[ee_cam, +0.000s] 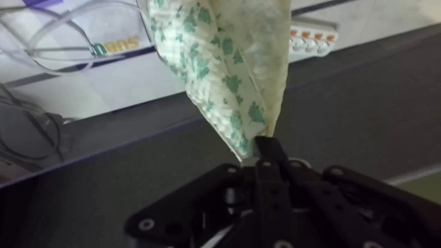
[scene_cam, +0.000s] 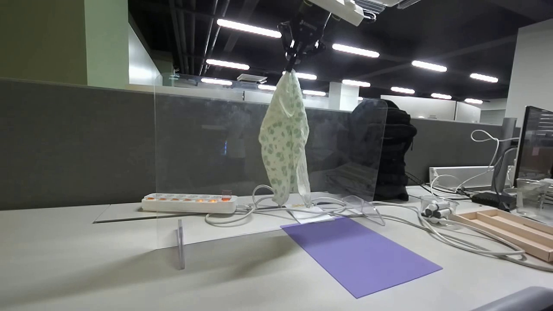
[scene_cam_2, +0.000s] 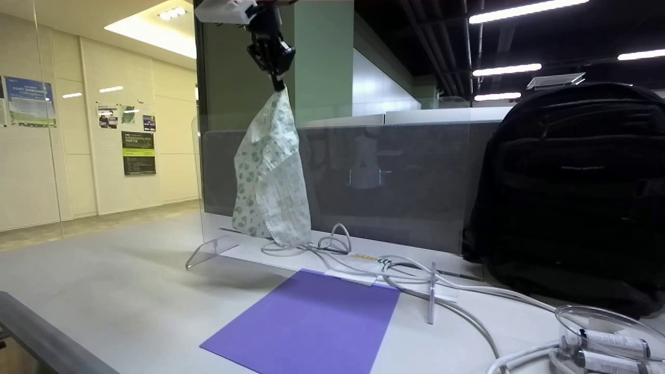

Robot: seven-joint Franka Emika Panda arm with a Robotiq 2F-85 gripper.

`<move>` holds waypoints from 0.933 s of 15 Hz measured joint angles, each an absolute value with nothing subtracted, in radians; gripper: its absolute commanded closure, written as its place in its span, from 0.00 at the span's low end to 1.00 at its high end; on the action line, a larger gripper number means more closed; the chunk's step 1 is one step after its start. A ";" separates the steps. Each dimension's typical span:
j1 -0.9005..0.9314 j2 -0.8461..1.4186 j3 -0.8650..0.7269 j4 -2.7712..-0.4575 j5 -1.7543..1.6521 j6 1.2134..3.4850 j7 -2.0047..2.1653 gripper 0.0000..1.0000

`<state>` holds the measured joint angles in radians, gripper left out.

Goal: Hang the white and green cloth on the glass panel

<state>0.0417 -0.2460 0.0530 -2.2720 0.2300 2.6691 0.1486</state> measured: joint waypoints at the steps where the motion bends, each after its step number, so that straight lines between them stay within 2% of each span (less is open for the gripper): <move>1: 0.042 -0.244 0.055 -2.256 0.234 2.704 0.158 1.00; 6: 0.005 -0.208 0.076 -2.168 0.191 2.863 0.283 1.00; 14: -0.132 -0.092 0.136 -2.083 -0.037 2.930 0.583 1.00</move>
